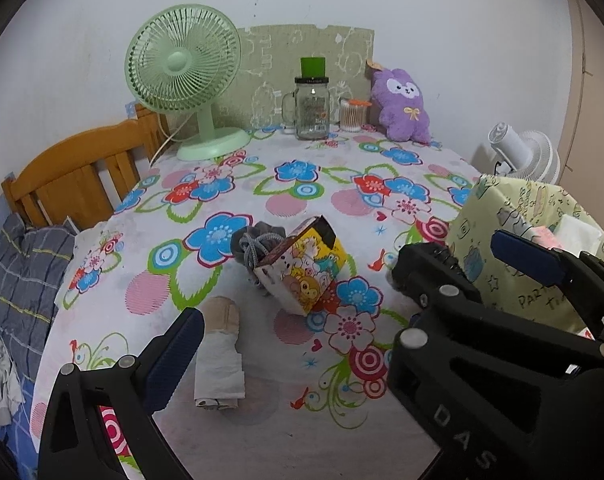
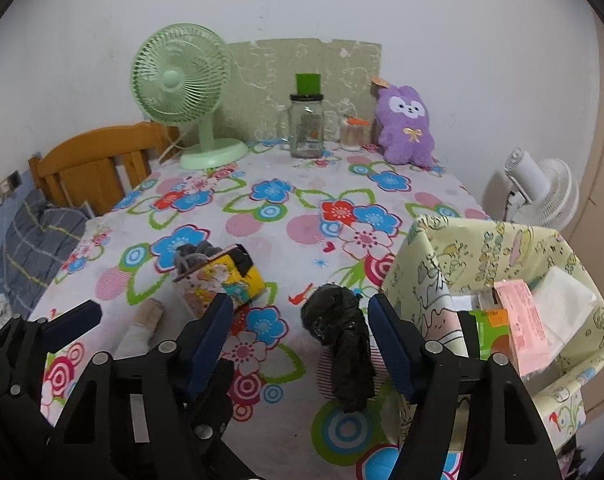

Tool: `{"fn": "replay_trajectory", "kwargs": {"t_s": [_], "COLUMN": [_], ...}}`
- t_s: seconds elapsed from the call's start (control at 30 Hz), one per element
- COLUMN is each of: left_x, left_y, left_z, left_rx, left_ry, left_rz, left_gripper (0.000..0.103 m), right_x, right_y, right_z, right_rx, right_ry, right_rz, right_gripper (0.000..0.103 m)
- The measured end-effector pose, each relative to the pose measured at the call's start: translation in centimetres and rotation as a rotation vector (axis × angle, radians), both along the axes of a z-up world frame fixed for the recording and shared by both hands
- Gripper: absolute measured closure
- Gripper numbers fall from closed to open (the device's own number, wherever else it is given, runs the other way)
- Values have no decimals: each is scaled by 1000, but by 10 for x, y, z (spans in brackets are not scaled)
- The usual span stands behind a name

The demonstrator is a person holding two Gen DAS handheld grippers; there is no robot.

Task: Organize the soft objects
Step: 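Reach and grasp the black plastic bag with the right tool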

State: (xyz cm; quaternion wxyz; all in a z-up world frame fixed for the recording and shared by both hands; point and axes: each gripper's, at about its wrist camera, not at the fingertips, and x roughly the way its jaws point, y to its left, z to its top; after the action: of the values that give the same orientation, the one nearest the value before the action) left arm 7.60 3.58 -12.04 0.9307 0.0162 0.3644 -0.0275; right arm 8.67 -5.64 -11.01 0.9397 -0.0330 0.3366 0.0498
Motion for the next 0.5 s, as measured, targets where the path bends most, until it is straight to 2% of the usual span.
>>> {"fn": "replay_trajectory", "kwargs": {"t_s": [0.23,0.43,0.5], "left_x": [6,7,9], "left_y": [2,7,11], "left_z": [-11,-10,-10], "left_rx": [-13,-2,-2], "left_ry": [29,19,23], "left_rz": [-2,7,21], "left_gripper": [0,0,0], "right_x": [4,4,6], "right_y": [2,5,8], "right_z": [-8,-7,-8], "right_rx": [-56,-48,-38], "right_ry": [-18,-20,-6], "right_rz": [-43,-53,-62], "right_gripper": [32,33,38]}}
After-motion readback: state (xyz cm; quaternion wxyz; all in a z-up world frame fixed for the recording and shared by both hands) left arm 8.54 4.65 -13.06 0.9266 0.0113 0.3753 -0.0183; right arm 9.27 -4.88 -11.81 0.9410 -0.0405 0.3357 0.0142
